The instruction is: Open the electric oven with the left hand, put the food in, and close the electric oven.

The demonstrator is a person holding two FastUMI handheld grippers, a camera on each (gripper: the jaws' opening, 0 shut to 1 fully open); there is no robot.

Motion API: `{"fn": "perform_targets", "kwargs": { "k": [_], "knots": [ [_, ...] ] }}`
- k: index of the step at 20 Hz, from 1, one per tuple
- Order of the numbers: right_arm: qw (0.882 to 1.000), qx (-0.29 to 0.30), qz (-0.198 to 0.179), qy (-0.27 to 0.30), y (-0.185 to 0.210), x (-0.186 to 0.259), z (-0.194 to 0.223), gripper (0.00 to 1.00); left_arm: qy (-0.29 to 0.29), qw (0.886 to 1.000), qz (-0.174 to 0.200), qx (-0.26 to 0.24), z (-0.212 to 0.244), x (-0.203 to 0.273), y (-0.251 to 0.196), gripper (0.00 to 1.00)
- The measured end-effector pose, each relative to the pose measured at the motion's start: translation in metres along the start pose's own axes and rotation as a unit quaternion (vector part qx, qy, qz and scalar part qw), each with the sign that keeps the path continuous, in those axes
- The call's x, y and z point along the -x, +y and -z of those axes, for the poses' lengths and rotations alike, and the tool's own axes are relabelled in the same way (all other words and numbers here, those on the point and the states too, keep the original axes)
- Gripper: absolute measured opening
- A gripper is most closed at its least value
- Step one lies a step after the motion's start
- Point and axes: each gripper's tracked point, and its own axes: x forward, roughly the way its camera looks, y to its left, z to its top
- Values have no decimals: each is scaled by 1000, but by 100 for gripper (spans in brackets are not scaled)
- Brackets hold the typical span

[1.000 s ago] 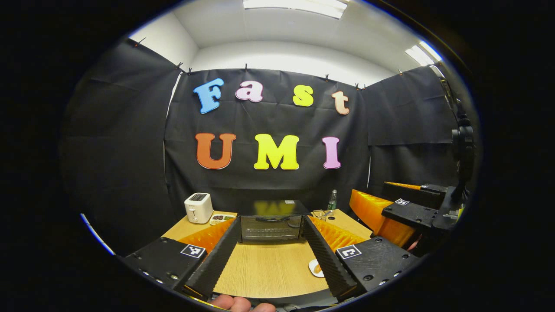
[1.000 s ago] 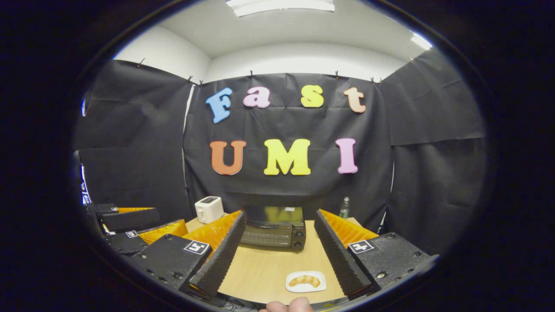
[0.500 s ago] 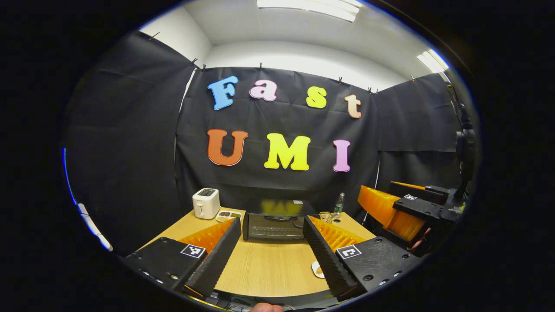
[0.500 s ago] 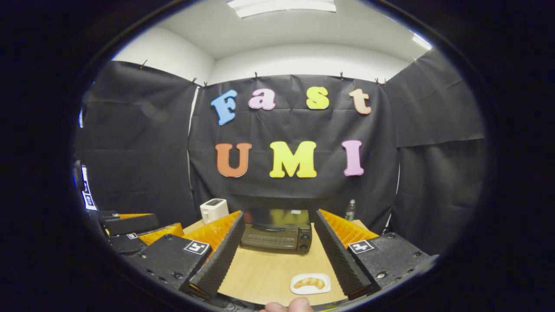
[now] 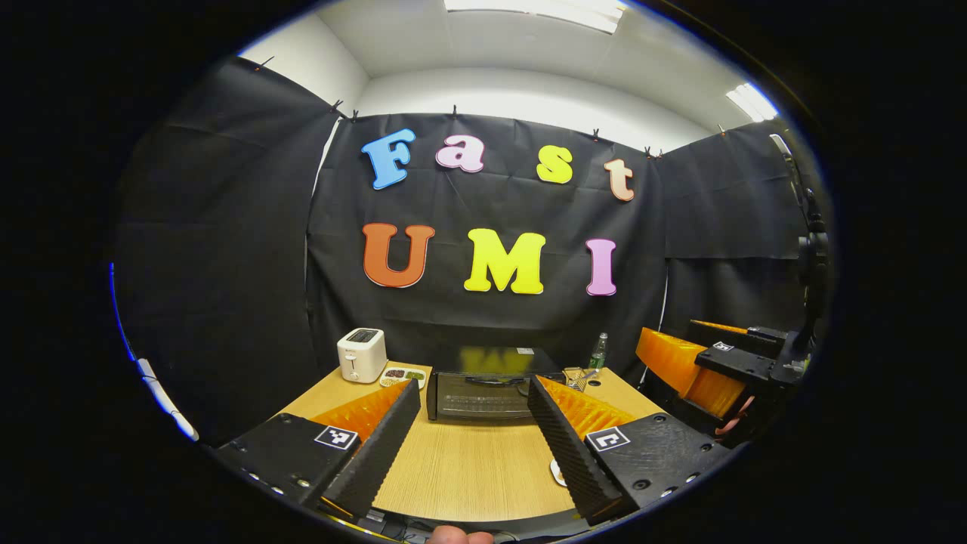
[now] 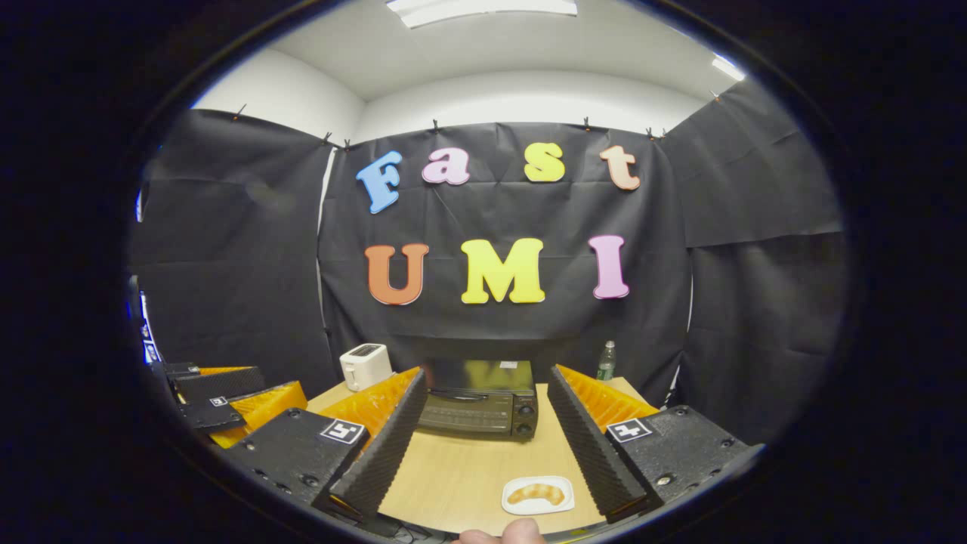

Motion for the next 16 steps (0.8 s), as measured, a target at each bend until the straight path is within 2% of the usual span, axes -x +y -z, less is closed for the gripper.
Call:
{"fn": "perform_targets", "kwargs": {
  "k": [5, 8, 16],
  "knots": [
    [1000, -9, 18, 13, -17, -12, 4, 98, 6, 1000, -6, -8, 1, -21, 0, 94],
    [999, -16, 33, 0, -32, -22, -6, 98, 5, 1000, -4, 0, -4, -37, -2, 94],
    [999, -14, 48, 9, -73, -70, 5, 97, 32, 999, 17, -19, 23, -113, -13, 94]
  ]
}}
